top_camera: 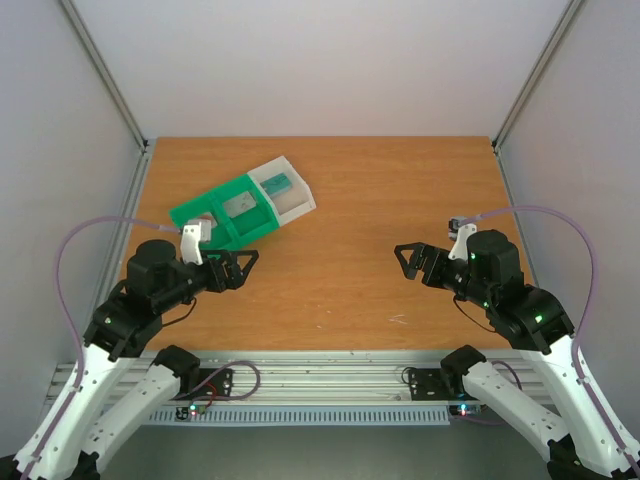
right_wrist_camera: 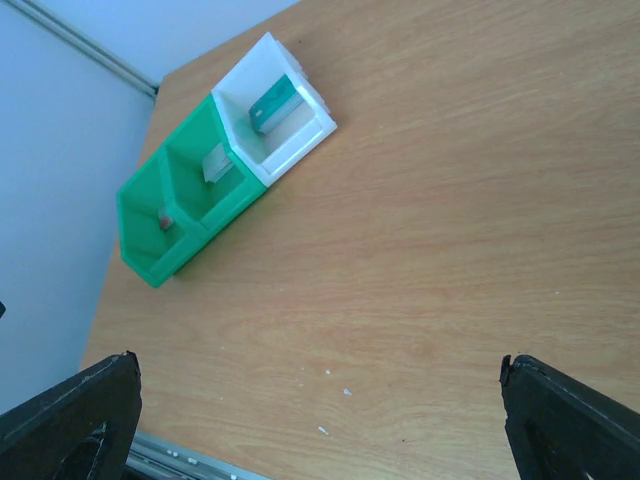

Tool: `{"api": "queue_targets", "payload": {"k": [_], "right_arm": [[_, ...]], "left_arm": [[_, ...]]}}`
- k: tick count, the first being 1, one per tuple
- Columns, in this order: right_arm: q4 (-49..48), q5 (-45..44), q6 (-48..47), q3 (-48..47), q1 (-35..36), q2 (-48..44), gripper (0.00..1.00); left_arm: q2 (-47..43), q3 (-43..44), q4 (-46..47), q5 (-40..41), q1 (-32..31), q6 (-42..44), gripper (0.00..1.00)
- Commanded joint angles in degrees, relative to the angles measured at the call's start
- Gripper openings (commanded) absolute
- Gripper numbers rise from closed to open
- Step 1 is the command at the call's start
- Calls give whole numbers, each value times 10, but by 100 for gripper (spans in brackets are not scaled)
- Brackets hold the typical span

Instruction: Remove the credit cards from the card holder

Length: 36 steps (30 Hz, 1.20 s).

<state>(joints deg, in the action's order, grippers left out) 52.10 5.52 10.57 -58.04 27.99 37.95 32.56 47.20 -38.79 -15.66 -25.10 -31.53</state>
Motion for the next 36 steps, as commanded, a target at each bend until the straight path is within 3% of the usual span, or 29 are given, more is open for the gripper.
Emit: {"api": "queue_targets", "payload": {"k": [1,5,9,19,27,36], "right_arm": [[1,-16,12,-1,4,-2,99],[21,-50,21,-8,4,11,98],[54,-140,32,-4,4,41,99],[106,-299,37,-18,-8,184,95],[59,-311,40,8,-117,275,74],[-60,-256,11,41,-270,411,69]], "left_arm": [[3,11,25,8,3,-4,99],[8,1,27,18,3,-2,99],[21,-7,32,11,3,1,99],[56,-2,9,52,3,42,99],[55,8,-11,65,3,73,99],[35,13,-36,74,3,119,99]]}}
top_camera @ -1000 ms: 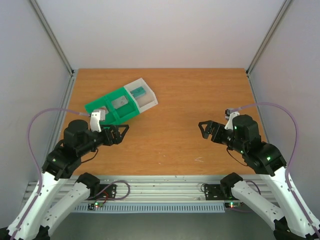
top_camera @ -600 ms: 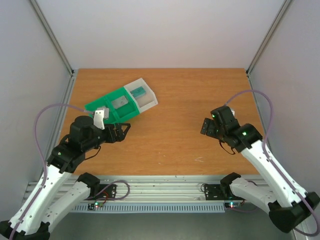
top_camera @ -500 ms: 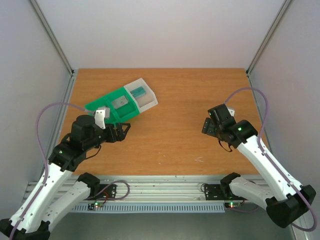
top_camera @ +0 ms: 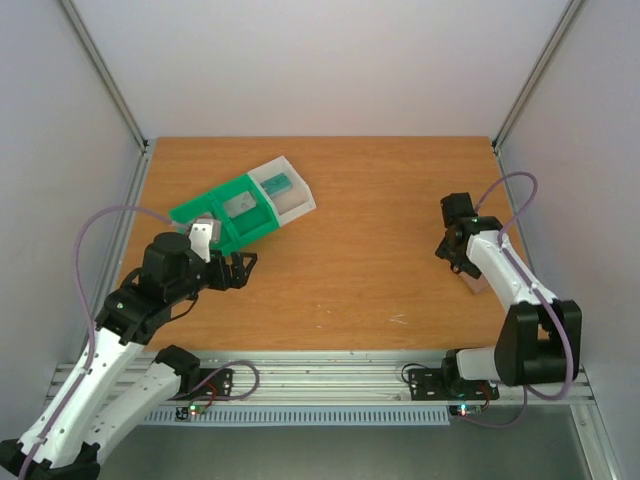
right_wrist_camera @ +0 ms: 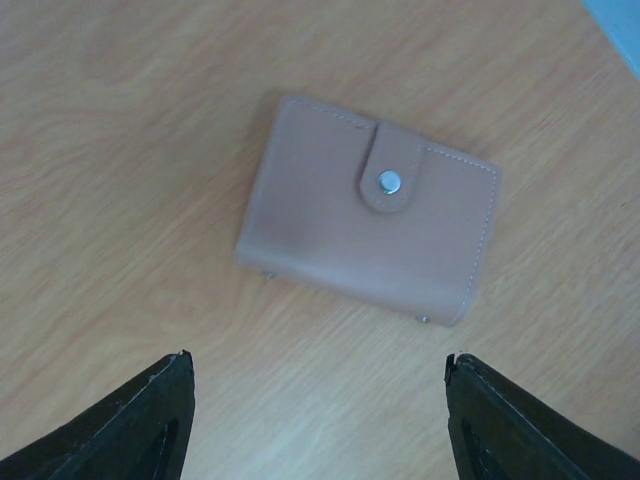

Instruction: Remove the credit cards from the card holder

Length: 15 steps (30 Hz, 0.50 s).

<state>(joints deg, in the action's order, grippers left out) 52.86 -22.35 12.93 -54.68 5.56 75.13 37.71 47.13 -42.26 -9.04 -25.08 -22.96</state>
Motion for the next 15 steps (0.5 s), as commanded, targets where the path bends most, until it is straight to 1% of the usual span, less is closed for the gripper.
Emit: {"api": "queue_targets", "payload": {"k": [1,4,10,15], "right_arm": [[-78,34,-14,5,-68,52,68],[-98,71,-16,-3,-116,91,67],[-151,144,-30,0,-179,129,67],[-172,178,-40,5,-191,166,67]], "left_arm": [[-20,11,0,4,3,34,99],[-25,5,1,-3,3,40,99],[-24,5,-8,8,3,43,99],[-19,5,-8,6,3,47,99]]}}
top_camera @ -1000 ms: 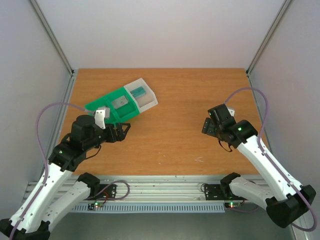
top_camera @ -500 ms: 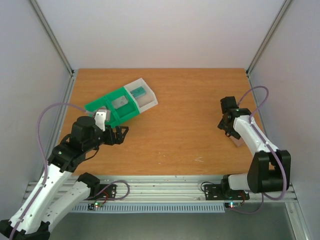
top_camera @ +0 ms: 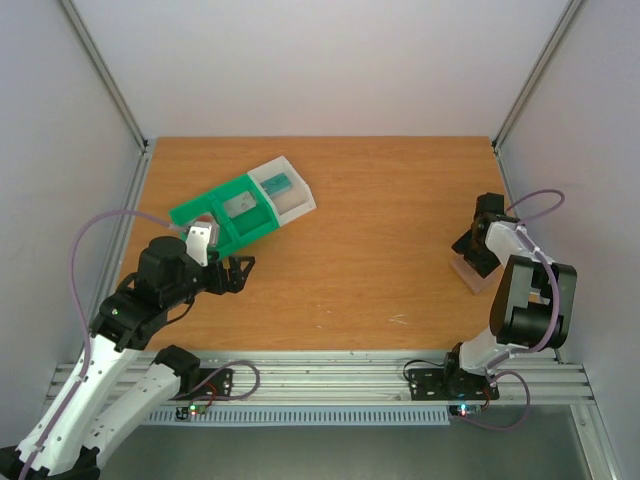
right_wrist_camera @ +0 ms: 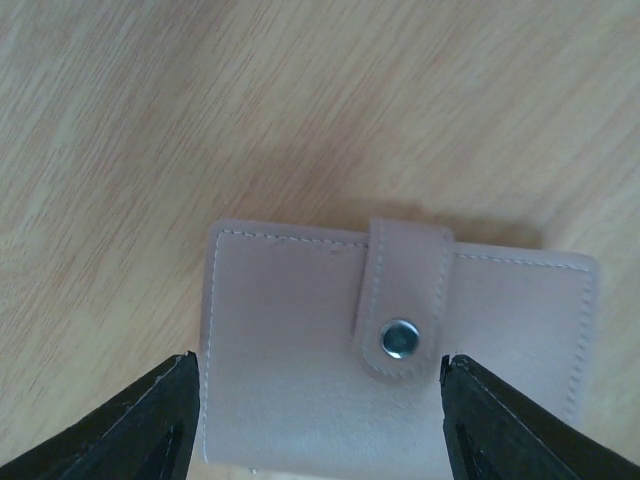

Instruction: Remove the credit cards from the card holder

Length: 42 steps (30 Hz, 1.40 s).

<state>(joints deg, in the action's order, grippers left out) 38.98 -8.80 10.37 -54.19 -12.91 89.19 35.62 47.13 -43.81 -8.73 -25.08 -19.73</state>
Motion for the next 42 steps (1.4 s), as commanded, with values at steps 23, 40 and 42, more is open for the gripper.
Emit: {"api": "queue_targets", "payload": {"k": [23,40,42], "right_arm": [[-61,209,8,46,98,32,64],[-63,208,56,41,352,30,62],[-62,208,70,38,385,30,61]], "left_arm": [[-5,-6,27,-35,3,33,99],[-10,-3,16,-10,3,32,99],[-10,-2,17,-13,3,32,99]]}}
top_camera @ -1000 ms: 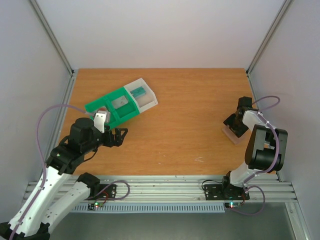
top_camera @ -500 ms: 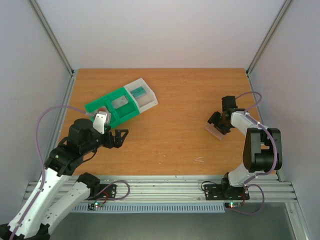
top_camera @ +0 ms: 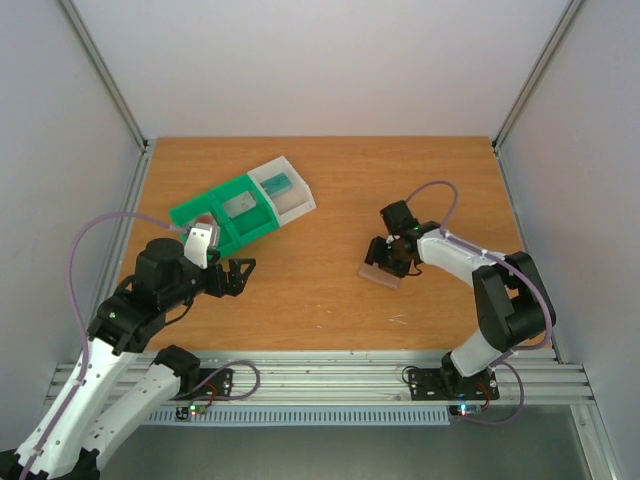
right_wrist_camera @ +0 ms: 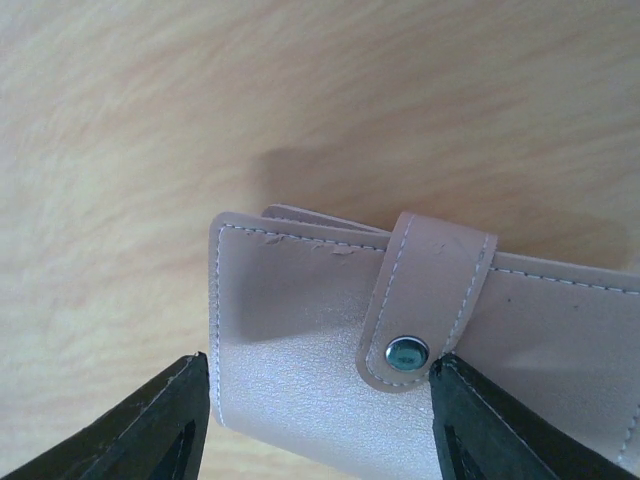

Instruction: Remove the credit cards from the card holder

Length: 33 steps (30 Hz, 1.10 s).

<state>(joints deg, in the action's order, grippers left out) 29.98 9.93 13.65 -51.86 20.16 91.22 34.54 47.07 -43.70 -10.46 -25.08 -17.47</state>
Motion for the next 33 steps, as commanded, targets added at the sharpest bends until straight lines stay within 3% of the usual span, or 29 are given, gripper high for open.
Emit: {"api": "queue_targets", "payload": {"k": [1,8,14,19,22,27,33], "right_arm": [[28,23,44,12,72,9,61],[59,8,6,-25,141,-11,63],[106,-45,-97,-69,137,-25,76],[78,-3,-160,-83,121,6,89],[60,18,-176,-88,120,30,91],[58,36,-200,-109,100,52,98],[70,49,-216,-95,94,49,97]], "left_arm": [[-2,-1,17,3,3,10,99],[-5,2,8,6,3,7,99],[-5,20,-32,29,3,-13,99],[19,25,-48,2,3,-40,95],[26,18,-38,-19,3,-50,90],[24,10,-18,-49,3,-76,90],[69,14,-25,-84,3,-100,87]]}}
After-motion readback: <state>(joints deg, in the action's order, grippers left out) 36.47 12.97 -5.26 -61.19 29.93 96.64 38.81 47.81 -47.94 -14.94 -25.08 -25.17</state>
